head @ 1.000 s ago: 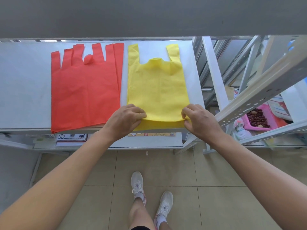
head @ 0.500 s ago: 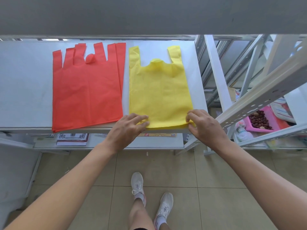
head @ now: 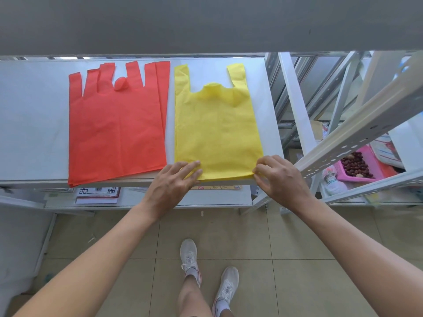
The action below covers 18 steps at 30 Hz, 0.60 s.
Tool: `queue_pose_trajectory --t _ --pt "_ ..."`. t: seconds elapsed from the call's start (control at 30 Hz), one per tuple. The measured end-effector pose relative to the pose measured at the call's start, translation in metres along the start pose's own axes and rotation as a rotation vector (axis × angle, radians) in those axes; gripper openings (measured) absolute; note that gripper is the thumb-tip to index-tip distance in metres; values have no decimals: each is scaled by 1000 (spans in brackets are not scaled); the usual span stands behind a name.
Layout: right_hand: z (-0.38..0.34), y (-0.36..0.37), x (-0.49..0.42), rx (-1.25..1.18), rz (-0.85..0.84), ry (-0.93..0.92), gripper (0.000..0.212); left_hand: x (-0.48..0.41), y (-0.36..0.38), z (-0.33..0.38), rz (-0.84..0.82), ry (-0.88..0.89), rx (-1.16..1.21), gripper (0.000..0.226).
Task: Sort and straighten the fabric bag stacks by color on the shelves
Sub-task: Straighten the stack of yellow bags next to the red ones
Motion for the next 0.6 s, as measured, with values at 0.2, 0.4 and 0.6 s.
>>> queue_pose_trajectory --t 0.2,0.4,0.6 --pt "-2 -3 4 -119 -35 50 15 3 6 -7 -63 26 8 49" --pt "6 -12 5 -575 3 699 30 -1 -6 -10 -31 -156 174 40" --pt "-6 6 13 -795 -121 959 57 32 -11 -1 114 -353 332 29"
Point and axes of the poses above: each hand's wrist, its own x-axis away from the middle knuckle, its own y-axis out of the palm, z = x × y, the point moved 5 cm from there along -x, towards the middle knuckle, and after that the axes turned 9 degrees about -y, right-handed, at the moved point
